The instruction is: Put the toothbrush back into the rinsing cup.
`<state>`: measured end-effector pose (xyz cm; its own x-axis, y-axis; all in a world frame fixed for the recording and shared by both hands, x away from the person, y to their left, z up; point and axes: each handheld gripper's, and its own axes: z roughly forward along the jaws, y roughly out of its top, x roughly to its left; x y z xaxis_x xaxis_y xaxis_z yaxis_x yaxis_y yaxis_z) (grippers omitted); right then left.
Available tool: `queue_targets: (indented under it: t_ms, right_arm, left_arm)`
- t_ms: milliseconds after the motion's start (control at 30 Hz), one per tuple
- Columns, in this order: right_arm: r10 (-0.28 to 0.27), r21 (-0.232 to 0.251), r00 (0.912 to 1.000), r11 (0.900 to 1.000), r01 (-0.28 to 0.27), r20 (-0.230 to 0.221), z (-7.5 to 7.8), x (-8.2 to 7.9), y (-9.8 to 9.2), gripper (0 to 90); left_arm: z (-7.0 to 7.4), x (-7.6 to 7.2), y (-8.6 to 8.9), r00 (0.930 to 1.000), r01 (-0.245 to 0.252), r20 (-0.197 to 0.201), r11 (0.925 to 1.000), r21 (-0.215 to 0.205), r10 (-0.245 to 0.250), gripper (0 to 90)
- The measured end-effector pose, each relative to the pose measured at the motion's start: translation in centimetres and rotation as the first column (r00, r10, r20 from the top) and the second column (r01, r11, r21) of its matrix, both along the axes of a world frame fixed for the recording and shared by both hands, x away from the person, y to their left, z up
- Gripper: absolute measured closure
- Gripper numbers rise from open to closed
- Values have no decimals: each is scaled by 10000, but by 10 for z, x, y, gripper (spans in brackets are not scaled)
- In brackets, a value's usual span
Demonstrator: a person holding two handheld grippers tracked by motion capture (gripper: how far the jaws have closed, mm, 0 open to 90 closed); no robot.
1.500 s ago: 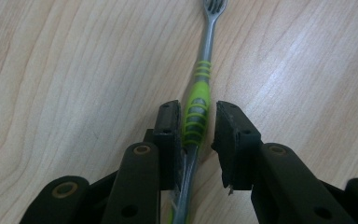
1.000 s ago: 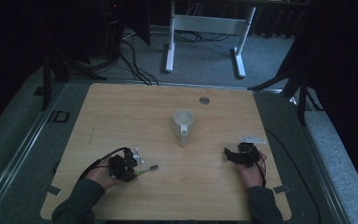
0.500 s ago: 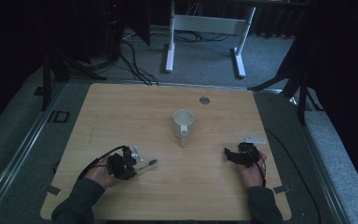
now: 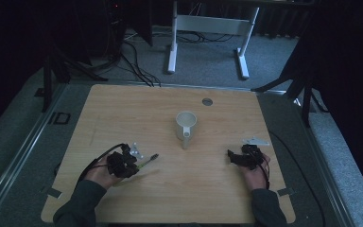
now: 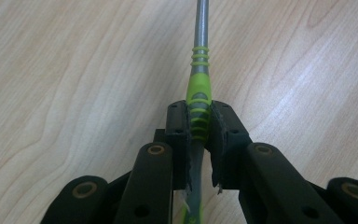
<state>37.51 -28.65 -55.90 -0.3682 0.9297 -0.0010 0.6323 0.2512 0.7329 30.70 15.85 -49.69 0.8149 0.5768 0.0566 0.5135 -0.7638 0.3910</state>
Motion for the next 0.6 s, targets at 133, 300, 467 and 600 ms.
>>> queue_targets:
  t_ms: [133, 300, 467, 600]
  right_arm:
    - [7, -2, 10000, 10000, -7, 6, 0, 0, 0, 245]
    - [1, 1, 10000, 10000, -1, -1, 0, 0, 0, 245]
    - [4, -1, 10000, 10000, -4, 2, 0, 0, 0, 245]
    - [1, -1, 10000, 10000, -1, 0, 0, 0, 0, 245]
  left_arm:
    - [8, 0, 4, 9994, -275, 229, 9995, -123, 278, 793]
    - [17, 1, 10, 9978, -471, 448, 9984, -312, 485, 793]
    - [22, 1, 12, 9963, -572, 620, 9974, -446, 599, 792]
    - [24, 2, 12, 9947, -661, 755, 9967, -463, 695, 792]
